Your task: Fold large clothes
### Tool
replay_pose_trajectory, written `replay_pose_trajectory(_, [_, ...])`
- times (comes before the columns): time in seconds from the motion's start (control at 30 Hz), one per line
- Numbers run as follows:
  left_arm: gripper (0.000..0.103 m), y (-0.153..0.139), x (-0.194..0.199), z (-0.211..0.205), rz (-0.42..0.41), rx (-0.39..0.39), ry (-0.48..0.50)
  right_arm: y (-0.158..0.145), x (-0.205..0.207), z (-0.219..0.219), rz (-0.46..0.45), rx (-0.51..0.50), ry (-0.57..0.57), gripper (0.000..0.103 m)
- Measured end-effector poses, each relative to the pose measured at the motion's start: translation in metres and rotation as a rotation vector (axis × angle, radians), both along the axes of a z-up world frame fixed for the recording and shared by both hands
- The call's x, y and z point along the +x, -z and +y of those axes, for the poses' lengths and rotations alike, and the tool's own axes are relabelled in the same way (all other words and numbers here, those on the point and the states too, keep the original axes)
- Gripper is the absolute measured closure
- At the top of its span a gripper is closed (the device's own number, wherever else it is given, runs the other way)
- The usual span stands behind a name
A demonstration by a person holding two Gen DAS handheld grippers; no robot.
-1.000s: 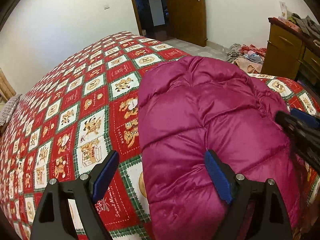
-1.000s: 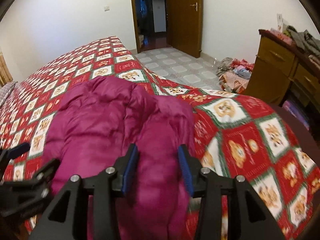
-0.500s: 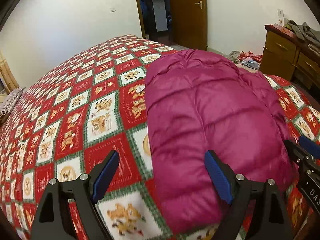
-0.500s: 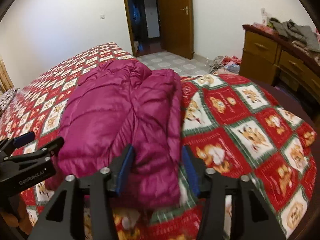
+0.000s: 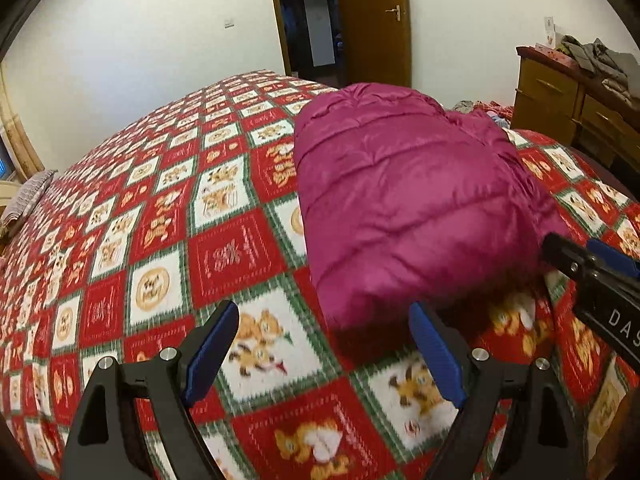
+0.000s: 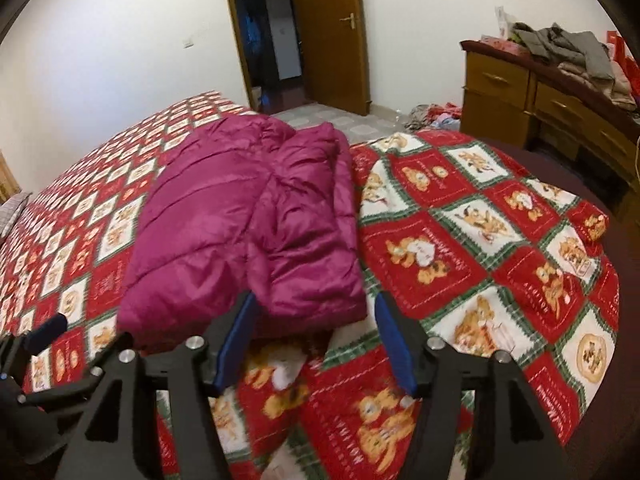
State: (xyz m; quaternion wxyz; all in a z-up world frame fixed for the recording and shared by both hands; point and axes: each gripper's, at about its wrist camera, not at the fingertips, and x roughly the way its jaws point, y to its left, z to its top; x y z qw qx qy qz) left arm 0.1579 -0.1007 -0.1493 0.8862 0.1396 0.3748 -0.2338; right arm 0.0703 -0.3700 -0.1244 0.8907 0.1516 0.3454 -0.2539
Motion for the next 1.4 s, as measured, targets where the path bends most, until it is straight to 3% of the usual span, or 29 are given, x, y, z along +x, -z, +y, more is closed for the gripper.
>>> replay_pose_trajectory(0.17, [0.015, -0.011, -0.024, 0.012, -0.021, -0.023, -0.013, -0.005, -0.02, 0.02, 0.023, -0.07, -0.053, 0.039])
replay_pose_trajectory(0.4, [0.015, -0.029, -0.058, 0.031, -0.05, -0.034, -0.062, -0.017, -0.065, 0.026, -0.07, -0.024, -0.055, 0.032])
replay_pose_trajectory(0.57, [0.015, -0.048, -0.074, 0.051, -0.049, -0.096, -0.077, -0.035, -0.084, 0.029, -0.119, -0.026, -0.061, 0.031])
replay_pose_trajectory(0.77, [0.015, -0.078, -0.094, 0.07, -0.173, -0.119, -0.119, -0.065, -0.096, 0.044, -0.207, -0.09, -0.089, 0.03])
replay_pose_trajectory(1.07, [0.015, -0.123, -0.122, 0.087, -0.29, -0.225, -0.147, -0.119, -0.127, 0.079, -0.377, -0.244, -0.127, 0.021])
replay_pose_trajectory(1.4, [0.014, -0.154, -0.145, 0.1, -0.396, -0.294, -0.146, -0.134, -0.138, 0.089, -0.469, -0.275, -0.149, 0.017])
